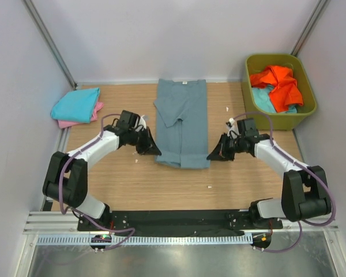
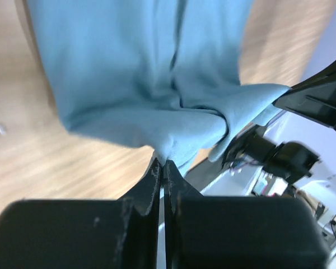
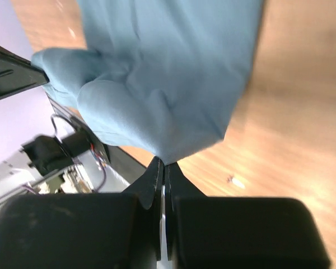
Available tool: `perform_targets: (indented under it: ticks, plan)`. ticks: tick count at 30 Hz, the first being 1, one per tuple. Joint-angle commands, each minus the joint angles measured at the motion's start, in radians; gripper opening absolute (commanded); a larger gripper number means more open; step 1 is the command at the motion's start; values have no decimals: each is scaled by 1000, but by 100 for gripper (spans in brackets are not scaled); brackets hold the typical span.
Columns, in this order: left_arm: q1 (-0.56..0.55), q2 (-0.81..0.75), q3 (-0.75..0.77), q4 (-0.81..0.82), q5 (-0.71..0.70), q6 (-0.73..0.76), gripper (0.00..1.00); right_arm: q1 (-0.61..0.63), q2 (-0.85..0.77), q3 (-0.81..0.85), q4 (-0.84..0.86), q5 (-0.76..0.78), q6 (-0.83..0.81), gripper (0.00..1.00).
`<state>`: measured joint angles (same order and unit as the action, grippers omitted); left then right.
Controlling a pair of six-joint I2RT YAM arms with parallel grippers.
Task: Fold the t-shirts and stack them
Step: Fold the tshirt
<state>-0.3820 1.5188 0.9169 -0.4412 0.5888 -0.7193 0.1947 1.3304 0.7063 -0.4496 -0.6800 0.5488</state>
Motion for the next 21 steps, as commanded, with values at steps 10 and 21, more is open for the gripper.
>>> perform_targets:
  ticks: [10, 21]
  plan:
    - [104, 372, 512, 21, 31, 110, 0, -58, 372, 505, 137, 22, -84, 1]
    - [164, 675, 938, 12, -101, 188, 6, -61, 817, 1036, 109, 63, -142, 8]
